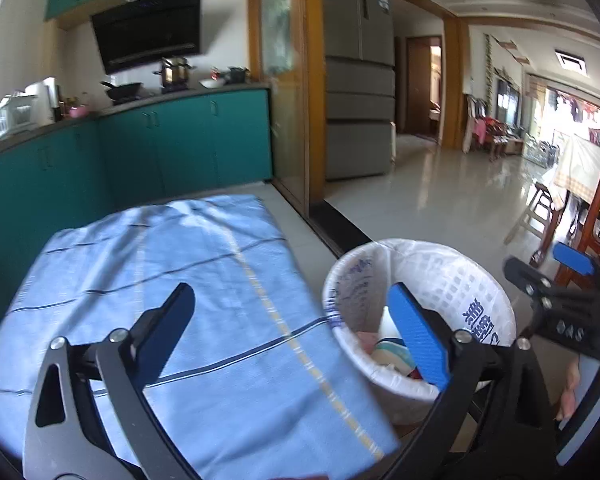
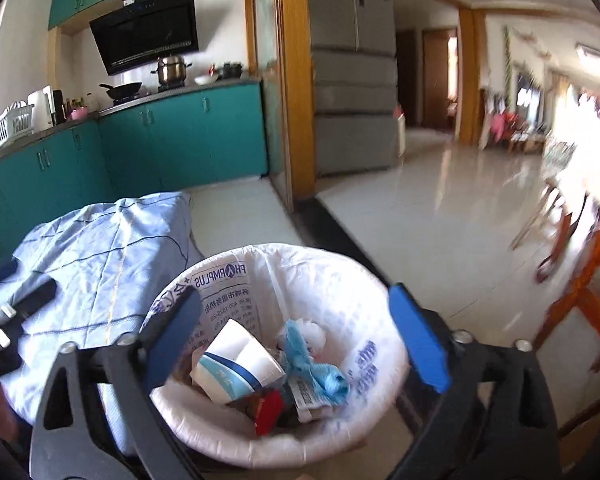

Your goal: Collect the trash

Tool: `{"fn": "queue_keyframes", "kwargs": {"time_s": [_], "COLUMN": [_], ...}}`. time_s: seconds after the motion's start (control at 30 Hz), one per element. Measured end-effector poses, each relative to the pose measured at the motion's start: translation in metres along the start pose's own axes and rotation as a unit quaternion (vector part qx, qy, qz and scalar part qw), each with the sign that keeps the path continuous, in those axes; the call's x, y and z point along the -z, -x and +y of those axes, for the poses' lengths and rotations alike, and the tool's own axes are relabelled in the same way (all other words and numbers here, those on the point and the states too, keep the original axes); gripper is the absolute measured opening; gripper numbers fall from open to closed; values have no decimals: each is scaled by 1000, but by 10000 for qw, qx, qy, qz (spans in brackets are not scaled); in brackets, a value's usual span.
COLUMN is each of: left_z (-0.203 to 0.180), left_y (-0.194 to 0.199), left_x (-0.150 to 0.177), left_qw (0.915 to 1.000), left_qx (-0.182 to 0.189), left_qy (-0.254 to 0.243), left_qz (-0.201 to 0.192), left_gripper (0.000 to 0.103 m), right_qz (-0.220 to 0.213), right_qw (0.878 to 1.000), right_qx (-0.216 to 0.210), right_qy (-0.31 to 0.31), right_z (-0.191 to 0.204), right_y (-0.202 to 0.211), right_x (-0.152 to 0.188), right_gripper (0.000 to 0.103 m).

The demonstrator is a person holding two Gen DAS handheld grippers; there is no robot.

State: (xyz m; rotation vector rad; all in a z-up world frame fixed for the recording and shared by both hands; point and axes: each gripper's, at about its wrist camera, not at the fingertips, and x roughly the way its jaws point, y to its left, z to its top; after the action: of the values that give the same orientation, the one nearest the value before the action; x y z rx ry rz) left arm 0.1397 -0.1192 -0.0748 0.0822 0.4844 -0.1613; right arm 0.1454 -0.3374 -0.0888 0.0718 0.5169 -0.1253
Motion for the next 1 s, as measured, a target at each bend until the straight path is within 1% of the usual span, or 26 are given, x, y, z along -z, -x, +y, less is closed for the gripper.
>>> {"fn": "queue_keyframes", "kwargs": {"time_s": [0.07, 0.17, 0.33, 0.43, 0.5, 0.63, 0.77, 1.0], "left_z": [14, 33, 45, 51, 55, 60, 67, 74], "left_y": [31, 78, 128, 151, 164, 176, 179, 178], "left_x": [1, 1, 2, 5, 5, 6, 8, 7], "left_qw": [9998, 9991, 9975, 9969, 9969, 9967, 9969, 9967], "left_qx": [-88, -341, -666, -714, -677, -679, -684, -728], "left_qy": [82, 186, 5, 22, 49, -2, 32, 89], "left_qz": [-145, -172, -236, -339, -400, -447, -380, -339], "left_gripper": [99, 99, 100, 100, 100, 100, 100, 100], "right_qz": [-305, -544, -590, -643, -701, -784, -842, -862], "right_qw": [9995, 9984, 9975, 9972, 9969, 9965, 9963, 9960], "right_qx": [-27, -181, -380, -270, -209, -141, -96, -1], "right_qy": [18, 11, 85, 261, 281, 243, 146, 227], "right_z": [14, 34, 63, 75, 79, 85, 87, 95], "right_y": [36, 79, 124, 144, 155, 170, 180, 182], "right_x": [9, 21, 27, 23, 21, 18, 17, 15], "right_gripper": [99, 99, 99, 99, 99, 99, 99, 99]}}
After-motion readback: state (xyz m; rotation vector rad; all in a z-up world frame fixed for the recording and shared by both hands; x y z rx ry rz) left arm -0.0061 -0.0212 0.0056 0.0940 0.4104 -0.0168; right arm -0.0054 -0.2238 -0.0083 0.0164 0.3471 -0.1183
